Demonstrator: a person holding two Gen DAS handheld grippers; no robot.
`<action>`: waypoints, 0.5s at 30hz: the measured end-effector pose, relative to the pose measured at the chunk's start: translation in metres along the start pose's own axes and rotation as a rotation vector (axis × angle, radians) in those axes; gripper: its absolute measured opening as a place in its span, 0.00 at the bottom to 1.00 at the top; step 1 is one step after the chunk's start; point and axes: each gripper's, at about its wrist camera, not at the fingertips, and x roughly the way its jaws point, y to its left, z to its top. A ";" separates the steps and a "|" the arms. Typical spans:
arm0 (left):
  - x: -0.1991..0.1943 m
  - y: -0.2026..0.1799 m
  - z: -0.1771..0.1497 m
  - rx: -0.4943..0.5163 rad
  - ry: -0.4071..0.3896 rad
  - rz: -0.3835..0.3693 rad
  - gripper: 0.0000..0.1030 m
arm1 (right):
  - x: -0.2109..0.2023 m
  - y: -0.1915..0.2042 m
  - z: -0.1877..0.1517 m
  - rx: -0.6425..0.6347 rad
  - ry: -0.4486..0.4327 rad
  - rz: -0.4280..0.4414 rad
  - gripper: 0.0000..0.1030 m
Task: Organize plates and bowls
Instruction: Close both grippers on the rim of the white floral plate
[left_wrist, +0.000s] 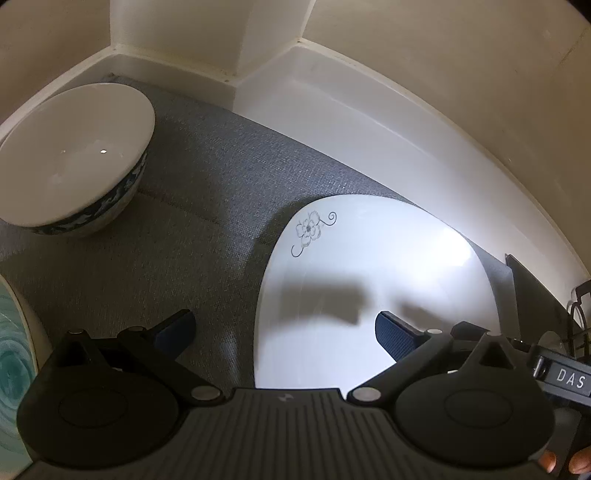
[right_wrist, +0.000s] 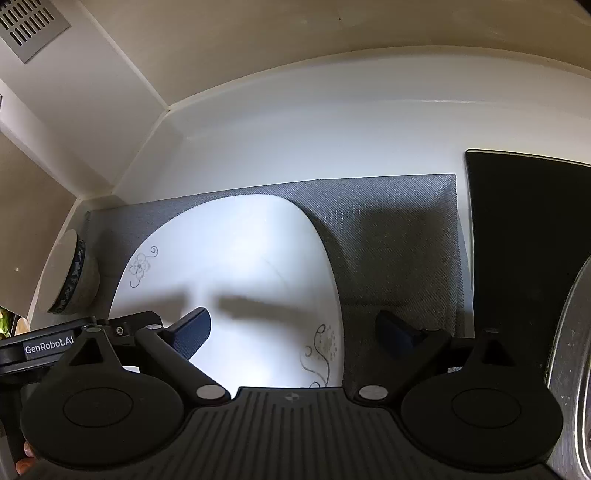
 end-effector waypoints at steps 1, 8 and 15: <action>0.000 -0.001 0.000 0.003 -0.001 0.001 1.00 | 0.000 0.000 0.000 -0.002 0.000 0.000 0.95; 0.000 -0.003 0.002 0.022 -0.004 0.007 1.00 | 0.001 0.002 0.000 -0.012 -0.001 -0.002 0.97; -0.001 -0.005 0.004 0.016 0.005 0.016 0.94 | 0.000 0.009 -0.002 -0.065 -0.022 -0.068 0.61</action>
